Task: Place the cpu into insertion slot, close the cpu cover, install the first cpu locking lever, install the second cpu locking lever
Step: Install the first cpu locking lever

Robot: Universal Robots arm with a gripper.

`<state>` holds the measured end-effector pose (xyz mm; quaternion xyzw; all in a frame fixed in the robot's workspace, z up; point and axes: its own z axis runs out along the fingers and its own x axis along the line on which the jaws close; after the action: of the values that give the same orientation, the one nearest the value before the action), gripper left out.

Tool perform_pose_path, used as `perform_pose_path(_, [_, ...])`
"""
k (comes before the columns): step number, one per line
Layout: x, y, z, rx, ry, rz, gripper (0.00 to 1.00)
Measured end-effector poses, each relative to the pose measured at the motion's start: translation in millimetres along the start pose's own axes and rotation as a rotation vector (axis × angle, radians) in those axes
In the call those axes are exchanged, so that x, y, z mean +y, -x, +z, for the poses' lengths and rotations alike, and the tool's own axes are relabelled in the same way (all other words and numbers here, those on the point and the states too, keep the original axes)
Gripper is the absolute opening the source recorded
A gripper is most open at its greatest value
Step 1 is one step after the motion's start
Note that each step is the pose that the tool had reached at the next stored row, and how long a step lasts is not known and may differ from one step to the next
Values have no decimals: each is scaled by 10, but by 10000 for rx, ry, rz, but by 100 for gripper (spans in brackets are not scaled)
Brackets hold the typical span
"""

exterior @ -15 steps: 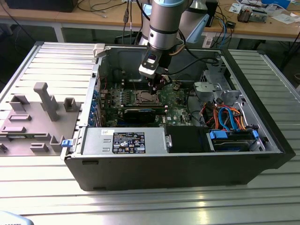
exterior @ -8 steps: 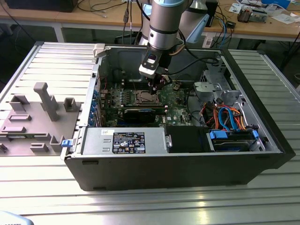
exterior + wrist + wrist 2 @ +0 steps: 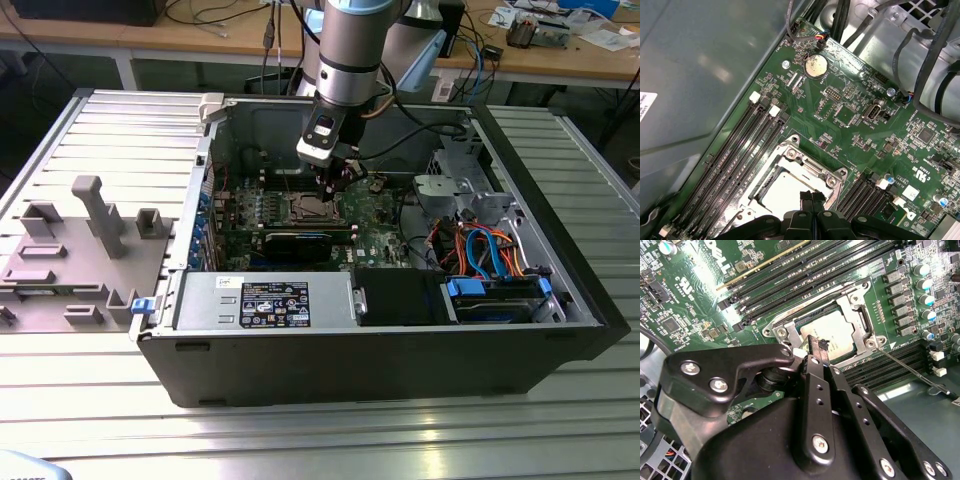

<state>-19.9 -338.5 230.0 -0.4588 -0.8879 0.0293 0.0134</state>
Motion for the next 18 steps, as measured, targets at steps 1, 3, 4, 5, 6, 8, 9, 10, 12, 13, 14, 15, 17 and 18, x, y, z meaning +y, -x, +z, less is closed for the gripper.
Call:
perform_pose_path(1, [0, 0, 0, -1, -1, -4, 11])
perform_pose_path(3, [0, 0, 0, -1, 0, -14, 11])
perform_pose_path(4, [0, 0, 0, -1, 0, -18, 11])
perform_pose_path(5, [0, 0, 1, -2, 0, -21, 11])
perform_pose_path(6, [0, 0, 1, -2, 0, -25, 11])
perform_pose_path(8, [0, 0, 1, -3, 0, -34, 11])
perform_pose_path(9, [0, 0, 1, -3, 0, -39, 11])
perform_pose_path(10, [0, 0, 1, -3, 0, -41, 11])
perform_pose_path(12, [0, 0, 1, -3, 0, -48, 11])
perform_pose_path(13, [0, 0, 1, -4, 0, -51, 11])
perform_pose_path(14, [0, 0, 1, -3, 0, -54, 11])
perform_pose_path(15, [0, 0, 1, -4, 0, -59, 11])
perform_pose_path(17, [0, 0, 2, -4, 0, -66, 11])
perform_pose_path(18, [0, 0, 2, -4, 0, -70, 11])
